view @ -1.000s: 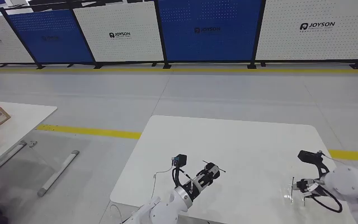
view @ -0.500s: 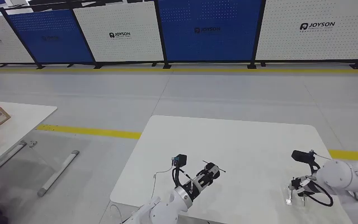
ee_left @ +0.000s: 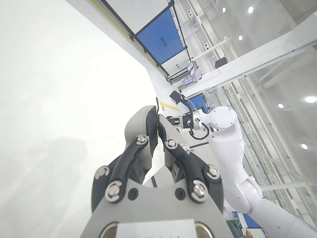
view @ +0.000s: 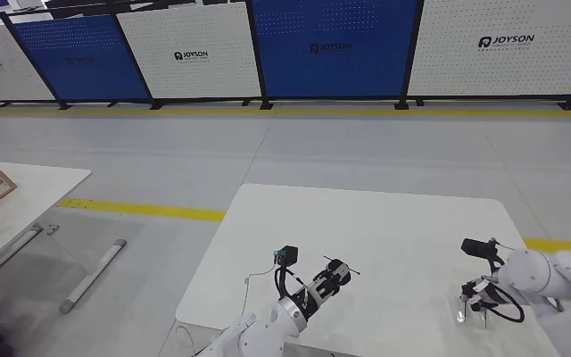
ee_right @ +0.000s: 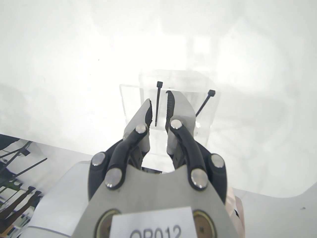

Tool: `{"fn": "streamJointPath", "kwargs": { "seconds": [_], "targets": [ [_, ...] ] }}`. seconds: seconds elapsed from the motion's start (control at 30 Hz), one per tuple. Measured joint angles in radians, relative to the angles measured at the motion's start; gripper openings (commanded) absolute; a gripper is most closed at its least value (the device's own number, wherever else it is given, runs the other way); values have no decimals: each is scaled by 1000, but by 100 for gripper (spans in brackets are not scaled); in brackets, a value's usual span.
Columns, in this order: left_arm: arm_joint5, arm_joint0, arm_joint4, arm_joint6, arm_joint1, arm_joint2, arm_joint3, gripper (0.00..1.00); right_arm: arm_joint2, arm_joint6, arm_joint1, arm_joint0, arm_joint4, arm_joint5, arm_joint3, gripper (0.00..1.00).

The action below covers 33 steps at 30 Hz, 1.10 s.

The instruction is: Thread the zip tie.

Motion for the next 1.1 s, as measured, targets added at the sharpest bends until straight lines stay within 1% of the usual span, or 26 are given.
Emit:
{"fn": "streamJointPath", "kwargs": {
  "seconds": [0.07, 0.1, 0.23, 0.5, 0.7, 0.8, 0.87, 1.0, 1.1],
  "targets": [
    [0, 0, 0, 0, 0, 0, 0, 0, -12, 0, -4, 9, 2, 0, 13, 17],
    [0, 0, 0, 0, 0, 0, 0, 0, -20, 0, -7, 15, 2, 0, 21, 11],
    [0, 0, 0, 0, 0, 0, 0, 0, -40, 0, -15, 33, 3, 0, 43, 0],
    [0, 0, 0, 0, 0, 0, 0, 0, -50, 0, -21, 43, -1, 0, 55, 0],
    [0, 0, 0, 0, 0, 0, 0, 0, -29, 0, -15, 23, -30, 0, 20, 0],
    [0, 0, 0, 0, 0, 0, 0, 0, 16, 0, -5, -5, -56, 0, -17, 0],
    [0, 0, 0, 0, 0, 0, 0, 0, 67, 0, 2, -39, -62, 0, -52, 0],
    [0, 0, 0, 0, 0, 0, 0, 0, 178, -33, 11, -124, -54, 0, -134, 0],
    [0, 0, 0, 0, 0, 0, 0, 0, 272, -82, 17, -208, -22, 0, -209, 0]
  ]
}}
